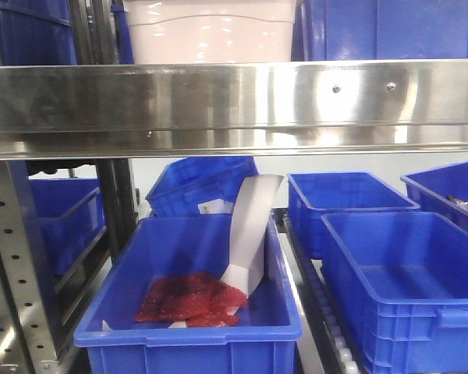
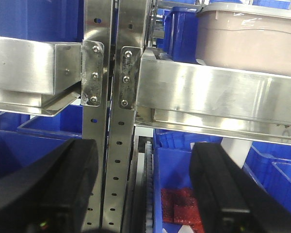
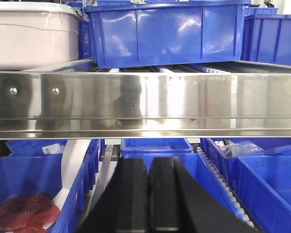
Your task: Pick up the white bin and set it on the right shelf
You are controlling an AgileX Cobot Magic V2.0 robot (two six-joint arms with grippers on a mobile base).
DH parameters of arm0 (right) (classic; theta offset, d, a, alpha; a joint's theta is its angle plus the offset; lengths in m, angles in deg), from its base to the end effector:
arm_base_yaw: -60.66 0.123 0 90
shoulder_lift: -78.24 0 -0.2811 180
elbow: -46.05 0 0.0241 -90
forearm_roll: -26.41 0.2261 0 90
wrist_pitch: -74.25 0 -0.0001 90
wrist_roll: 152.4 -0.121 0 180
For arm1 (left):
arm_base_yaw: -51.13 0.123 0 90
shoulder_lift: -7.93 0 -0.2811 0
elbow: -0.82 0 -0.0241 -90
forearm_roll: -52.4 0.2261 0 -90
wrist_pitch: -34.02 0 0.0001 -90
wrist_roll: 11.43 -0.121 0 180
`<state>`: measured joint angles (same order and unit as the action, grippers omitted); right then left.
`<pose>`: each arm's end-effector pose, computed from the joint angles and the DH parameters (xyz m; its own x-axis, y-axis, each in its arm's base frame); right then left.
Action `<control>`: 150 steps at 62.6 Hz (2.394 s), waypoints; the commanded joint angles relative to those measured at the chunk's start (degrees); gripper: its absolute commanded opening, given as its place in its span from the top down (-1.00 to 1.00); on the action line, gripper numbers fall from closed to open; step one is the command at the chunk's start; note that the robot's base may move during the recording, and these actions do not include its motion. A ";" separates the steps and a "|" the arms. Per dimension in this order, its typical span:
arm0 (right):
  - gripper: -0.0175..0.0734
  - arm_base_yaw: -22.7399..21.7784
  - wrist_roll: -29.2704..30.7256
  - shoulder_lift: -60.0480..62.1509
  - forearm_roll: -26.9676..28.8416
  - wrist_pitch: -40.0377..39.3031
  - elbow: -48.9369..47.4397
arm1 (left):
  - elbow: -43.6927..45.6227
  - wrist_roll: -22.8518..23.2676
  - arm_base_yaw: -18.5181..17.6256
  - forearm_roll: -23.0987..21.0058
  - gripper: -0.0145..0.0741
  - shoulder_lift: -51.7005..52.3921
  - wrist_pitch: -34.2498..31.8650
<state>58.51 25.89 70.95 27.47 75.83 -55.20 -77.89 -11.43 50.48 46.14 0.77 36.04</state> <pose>0.0659 -0.0024 0.2033 0.0432 0.0467 -0.9980 0.0350 0.9982 0.0483 0.0658 -0.0012 0.2027 0.0352 -0.1094 -0.9934 0.0191 0.9939 -0.1088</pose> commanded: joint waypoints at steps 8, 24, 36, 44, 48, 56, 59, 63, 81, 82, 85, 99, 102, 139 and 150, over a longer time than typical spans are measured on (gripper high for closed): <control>0.50 0.02 0.56 0.43 0.15 -5.33 -0.21 | -1.30 0.33 0.11 -0.42 0.94 0.58 -4.82; 0.50 0.02 0.56 0.43 0.15 -5.33 -0.21 | -1.30 0.33 0.11 -0.42 0.94 0.58 -4.82; 0.50 0.02 0.56 0.43 0.15 -5.33 -0.21 | -1.30 0.33 0.11 -0.42 0.94 0.58 -4.82; 0.50 0.02 0.56 0.43 0.15 -5.33 -0.21 | -1.30 0.33 0.11 -0.42 0.94 0.58 -4.82; 0.50 0.02 0.56 0.43 0.15 -5.33 -0.21 | -1.30 0.33 0.11 -0.42 0.94 0.58 -4.82; 0.50 0.02 0.56 0.43 0.15 -5.33 -0.21 | -1.30 0.33 0.11 -0.42 0.94 0.58 -4.82; 0.50 0.02 0.56 0.43 0.15 -5.33 -0.21 | -1.30 0.33 0.11 -0.42 0.94 0.58 -4.82; 0.50 0.02 0.56 0.43 0.15 -5.33 -0.21 | -1.30 0.33 0.11 -0.42 0.94 0.58 -4.82; 0.50 0.02 0.56 0.43 0.15 -5.33 -0.21 | -1.30 0.33 0.11 -0.42 0.94 0.58 -4.82; 0.50 0.02 0.56 0.43 0.15 -5.33 -0.21 | -1.30 0.33 0.11 -0.42 0.94 0.58 -4.82; 0.50 0.02 0.56 0.43 0.15 -5.33 -0.21 | -1.30 0.33 0.11 -0.42 0.94 0.58 -4.82; 0.50 0.02 0.56 0.43 0.15 -5.33 -0.21 | -1.30 0.33 0.11 -0.42 0.94 0.58 -4.82; 0.50 0.02 0.56 0.43 0.15 -5.33 -0.21 | -1.30 0.33 0.11 -0.42 0.94 0.58 -4.82; 0.50 0.02 0.56 0.43 0.15 -5.33 -0.21 | -1.30 0.33 0.11 -0.42 0.94 0.58 -4.82; 0.50 0.02 0.56 0.43 0.15 -5.33 -0.21 | -1.30 0.33 0.11 -0.42 0.94 0.58 -4.82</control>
<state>58.51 25.89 70.95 27.47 75.83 -55.20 -77.89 -11.43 50.48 46.01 0.77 36.04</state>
